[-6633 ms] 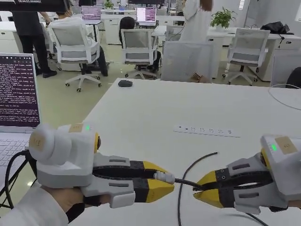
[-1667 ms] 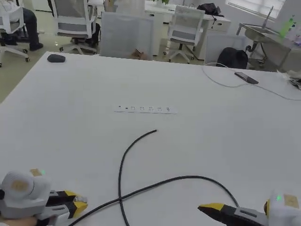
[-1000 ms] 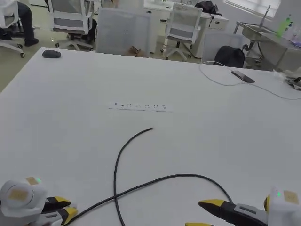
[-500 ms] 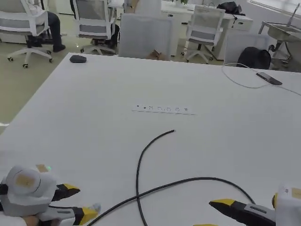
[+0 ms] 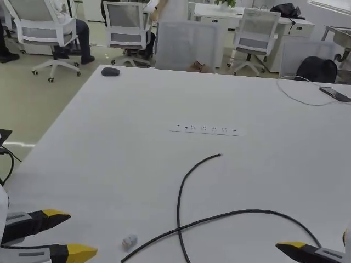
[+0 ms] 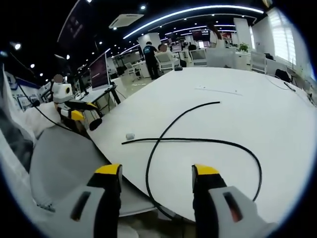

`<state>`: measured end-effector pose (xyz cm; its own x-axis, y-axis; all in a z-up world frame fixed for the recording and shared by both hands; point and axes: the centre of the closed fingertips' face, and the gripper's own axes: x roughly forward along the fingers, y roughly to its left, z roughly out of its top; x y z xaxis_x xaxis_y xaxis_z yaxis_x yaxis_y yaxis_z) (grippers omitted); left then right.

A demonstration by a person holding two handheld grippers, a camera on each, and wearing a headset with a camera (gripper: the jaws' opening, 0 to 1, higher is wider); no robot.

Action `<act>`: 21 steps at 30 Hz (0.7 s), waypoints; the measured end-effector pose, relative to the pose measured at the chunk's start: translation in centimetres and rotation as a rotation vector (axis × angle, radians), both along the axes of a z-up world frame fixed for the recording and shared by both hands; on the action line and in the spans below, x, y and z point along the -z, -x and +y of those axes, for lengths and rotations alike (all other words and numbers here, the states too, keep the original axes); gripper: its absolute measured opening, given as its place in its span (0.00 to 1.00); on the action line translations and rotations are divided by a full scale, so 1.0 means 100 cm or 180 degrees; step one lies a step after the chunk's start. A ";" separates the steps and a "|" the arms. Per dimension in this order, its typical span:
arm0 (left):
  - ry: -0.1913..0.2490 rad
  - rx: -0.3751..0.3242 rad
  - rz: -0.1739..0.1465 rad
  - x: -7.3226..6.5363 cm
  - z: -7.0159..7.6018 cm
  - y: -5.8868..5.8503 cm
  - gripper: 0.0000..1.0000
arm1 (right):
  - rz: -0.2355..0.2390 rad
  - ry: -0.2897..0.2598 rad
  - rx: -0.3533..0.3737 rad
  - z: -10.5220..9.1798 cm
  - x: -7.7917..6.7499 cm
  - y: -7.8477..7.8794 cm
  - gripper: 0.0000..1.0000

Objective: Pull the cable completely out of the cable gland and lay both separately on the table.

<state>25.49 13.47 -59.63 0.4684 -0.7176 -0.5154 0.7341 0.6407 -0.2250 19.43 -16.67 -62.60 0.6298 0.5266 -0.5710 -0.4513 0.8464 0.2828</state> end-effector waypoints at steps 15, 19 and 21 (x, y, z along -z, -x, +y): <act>0.0164 -0.0093 0.0036 0.001 -0.005 0.007 0.62 | 0.0127 0.0043 0.0100 0.000 0.006 0.008 0.59; 0.0181 -0.0085 0.0041 0.001 -0.006 0.008 0.61 | 0.0145 0.0055 0.0099 0.000 0.008 0.009 0.59; 0.0193 -0.0090 0.0049 0.002 -0.007 0.008 0.61 | 0.0157 0.0056 0.0106 0.000 0.008 0.010 0.59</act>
